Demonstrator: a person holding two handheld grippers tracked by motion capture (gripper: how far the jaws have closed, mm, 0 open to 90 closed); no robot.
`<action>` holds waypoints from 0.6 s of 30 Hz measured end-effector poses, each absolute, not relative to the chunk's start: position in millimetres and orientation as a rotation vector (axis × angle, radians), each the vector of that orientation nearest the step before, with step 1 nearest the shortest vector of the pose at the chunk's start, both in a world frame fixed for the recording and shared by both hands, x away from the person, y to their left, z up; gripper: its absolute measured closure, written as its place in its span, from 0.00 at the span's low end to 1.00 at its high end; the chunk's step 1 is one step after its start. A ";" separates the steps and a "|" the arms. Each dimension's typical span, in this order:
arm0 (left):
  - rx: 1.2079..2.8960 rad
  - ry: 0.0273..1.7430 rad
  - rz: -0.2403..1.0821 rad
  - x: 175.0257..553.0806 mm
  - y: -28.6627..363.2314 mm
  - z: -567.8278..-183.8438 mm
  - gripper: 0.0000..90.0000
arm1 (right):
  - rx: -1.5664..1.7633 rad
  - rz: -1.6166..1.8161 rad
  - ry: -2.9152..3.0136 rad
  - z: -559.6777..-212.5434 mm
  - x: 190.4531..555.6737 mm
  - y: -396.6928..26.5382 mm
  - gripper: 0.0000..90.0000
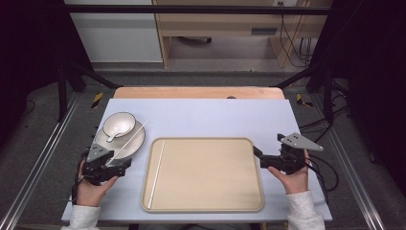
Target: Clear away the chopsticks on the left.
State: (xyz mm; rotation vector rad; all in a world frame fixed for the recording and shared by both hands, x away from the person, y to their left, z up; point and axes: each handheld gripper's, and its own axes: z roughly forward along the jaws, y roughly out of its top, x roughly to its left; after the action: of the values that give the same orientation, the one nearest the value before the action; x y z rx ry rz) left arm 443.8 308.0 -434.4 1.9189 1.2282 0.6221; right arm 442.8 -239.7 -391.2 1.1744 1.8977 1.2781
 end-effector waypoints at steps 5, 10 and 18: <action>1.952 1.252 0.639 456.2 314.8 -439.3 0.28 | 1.179 1.274 1.899 -391.9 443.5 -238.8 0.03; 1.972 1.279 0.656 471.3 316.8 -442.5 0.33 | 1.177 1.269 1.903 -392.6 444.0 -238.0 0.03; 2.017 1.318 0.674 486.9 319.0 -451.9 0.50 | 1.176 1.265 1.910 -393.7 444.7 -236.9 0.03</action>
State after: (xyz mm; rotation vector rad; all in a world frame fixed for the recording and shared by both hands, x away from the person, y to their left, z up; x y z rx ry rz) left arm 486.9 319.0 -451.9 2.0172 1.3183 0.6736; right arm 444.7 -236.9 -393.7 1.1762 1.9098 1.2654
